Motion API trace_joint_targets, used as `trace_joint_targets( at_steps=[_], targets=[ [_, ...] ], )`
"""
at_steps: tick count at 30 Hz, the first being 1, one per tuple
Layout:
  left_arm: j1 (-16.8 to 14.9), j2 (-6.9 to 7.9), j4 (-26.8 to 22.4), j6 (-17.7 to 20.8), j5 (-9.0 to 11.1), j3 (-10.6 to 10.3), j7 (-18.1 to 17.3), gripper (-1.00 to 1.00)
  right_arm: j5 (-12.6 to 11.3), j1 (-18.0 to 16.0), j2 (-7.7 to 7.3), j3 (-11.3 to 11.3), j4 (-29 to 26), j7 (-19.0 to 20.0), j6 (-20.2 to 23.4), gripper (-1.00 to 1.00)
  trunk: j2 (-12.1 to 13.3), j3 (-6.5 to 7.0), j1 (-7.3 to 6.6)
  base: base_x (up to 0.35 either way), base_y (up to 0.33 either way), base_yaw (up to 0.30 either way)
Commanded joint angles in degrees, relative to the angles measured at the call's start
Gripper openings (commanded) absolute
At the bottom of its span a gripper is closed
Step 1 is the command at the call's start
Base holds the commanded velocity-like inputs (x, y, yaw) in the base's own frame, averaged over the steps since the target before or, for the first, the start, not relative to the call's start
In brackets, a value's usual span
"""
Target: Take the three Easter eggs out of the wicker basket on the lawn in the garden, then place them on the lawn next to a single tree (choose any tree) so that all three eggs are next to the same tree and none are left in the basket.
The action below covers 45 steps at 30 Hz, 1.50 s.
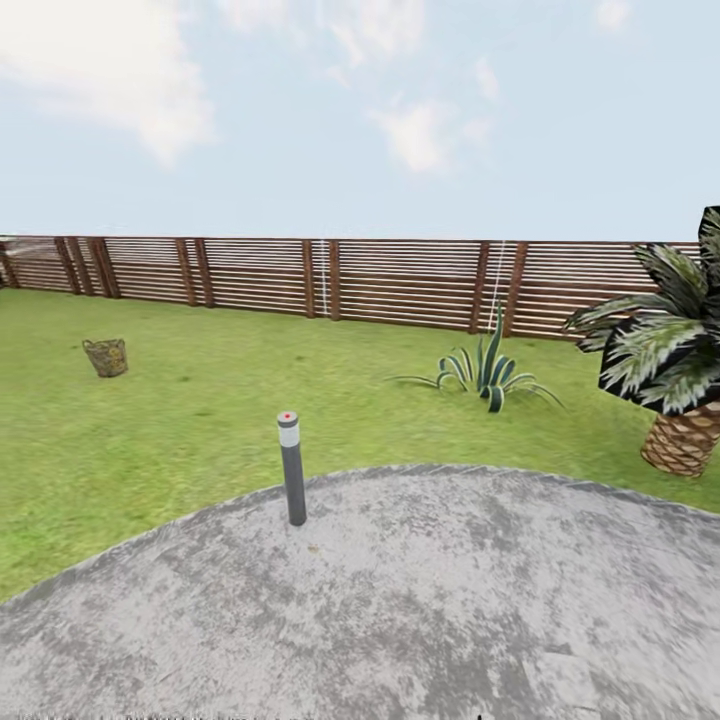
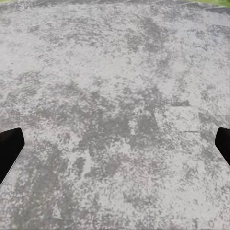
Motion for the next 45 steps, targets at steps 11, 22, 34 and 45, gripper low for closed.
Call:
trace_joint_targets(
  at_steps=[11, 22, 34, 45],
  targets=[
    [-0.03, -0.02, 0.07, -0.05, 0.18, 0.09, 0.03, 1.0, -0.01, -0.01, 0.01, 0.07, 0.03, -0.21, -0.14, 1.0, -0.04, -0.02, 0.02, 0.27, 0.0, 0.277],
    [-0.03, -0.02, 0.07, -0.1, 0.18, 0.09, 0.08, 1.0, -0.17, -0.01, 0.01, -0.08, 0.03, -0.21, -0.14, 1.0, -0.04, -0.02, 0.02, 0.329, 0.0, 0.277],
    [-0.03, 0.01, 0.13, -0.11, 0.2, 0.11, 0.15, 1.0, -0.18, -0.01, 0.06, -0.11, 0.03, -0.21, -0.14, 1.0, -0.04, -0.02, 0.02, 0.329, 0.0, 0.278],
    [-0.03, 0.07, 0.1, -0.27, 0.36, 0.26, 0.21, 1.0, -0.18, -0.01, 0.09, -0.11, 0.03, -0.21, -0.11, 1.0, -0.04, -0.02, 0.02, 0.112, 0.0, 0.279]
  ],
)
